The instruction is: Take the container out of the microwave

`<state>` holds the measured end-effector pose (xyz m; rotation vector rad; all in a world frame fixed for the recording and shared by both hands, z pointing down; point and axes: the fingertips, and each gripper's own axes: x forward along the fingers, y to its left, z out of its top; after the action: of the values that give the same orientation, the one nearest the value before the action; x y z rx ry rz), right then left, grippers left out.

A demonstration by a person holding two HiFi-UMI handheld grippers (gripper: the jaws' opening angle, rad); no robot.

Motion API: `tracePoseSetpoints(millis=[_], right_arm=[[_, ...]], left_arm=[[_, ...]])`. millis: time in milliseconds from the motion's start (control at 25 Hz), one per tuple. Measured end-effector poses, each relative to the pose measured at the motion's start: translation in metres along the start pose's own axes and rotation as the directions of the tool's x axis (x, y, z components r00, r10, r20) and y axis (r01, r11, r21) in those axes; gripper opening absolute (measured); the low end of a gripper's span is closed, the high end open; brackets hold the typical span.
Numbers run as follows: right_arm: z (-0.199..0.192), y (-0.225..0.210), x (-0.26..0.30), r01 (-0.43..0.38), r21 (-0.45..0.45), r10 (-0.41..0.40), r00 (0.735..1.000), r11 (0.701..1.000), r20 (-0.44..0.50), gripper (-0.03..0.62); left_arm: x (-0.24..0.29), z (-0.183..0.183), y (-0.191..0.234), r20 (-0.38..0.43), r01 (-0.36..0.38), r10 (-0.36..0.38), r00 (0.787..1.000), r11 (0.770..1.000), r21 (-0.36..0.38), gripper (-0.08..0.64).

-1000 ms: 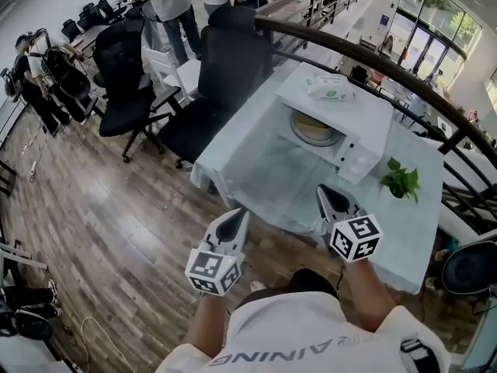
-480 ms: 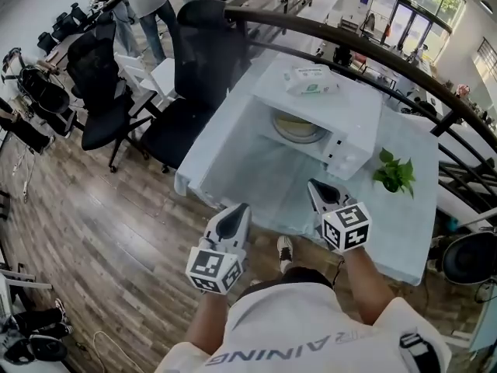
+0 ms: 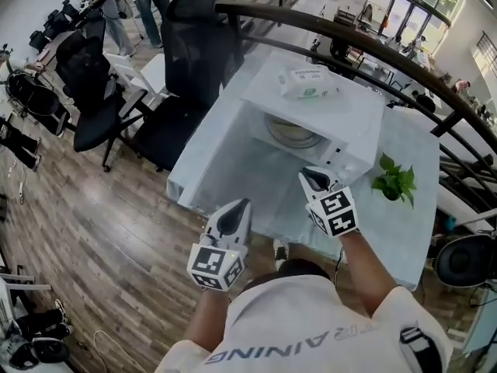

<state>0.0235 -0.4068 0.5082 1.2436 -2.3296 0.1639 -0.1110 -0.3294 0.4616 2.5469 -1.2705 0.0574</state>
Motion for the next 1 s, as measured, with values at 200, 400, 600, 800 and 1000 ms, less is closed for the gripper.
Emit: tracePoseSetpoints(millis=[200,400,600,800,1000], right_arm=[[-0.010,-0.005,0.046,-0.005,-0.149,-0.011,0.995,0.989,-0.103,0.036],[-0.015,-0.016,0.084,0.001,-0.255,-0.044,0.986,0.967,-0.160,0.061],[-0.025,-0.025,0.121,-0.002,-0.357,-0.078,0.975,0.934,-0.210,0.069],[-0.043,-0.039,0.160,-0.001,-0.377,-0.102,0.963,0.926,-0.251,0.078],[-0.059,-0.056,0.196,0.013,-0.452,-0.154,0.948,0.892,-0.278,0.083]], left_arm=[[0.005,-0.008,0.010,-0.014,-0.027,0.026,1.000,0.999,-0.024,0.037],[0.006,-0.012,0.019,-0.030,-0.051,0.050,0.998,0.998,-0.037,0.037],[0.008,-0.024,0.023,-0.055,-0.072,0.069,0.996,0.996,-0.055,0.037],[0.012,-0.024,0.016,-0.027,-0.037,0.036,0.999,0.998,-0.049,0.037],[0.015,-0.027,0.018,-0.034,-0.038,0.037,0.999,0.998,-0.053,0.037]])
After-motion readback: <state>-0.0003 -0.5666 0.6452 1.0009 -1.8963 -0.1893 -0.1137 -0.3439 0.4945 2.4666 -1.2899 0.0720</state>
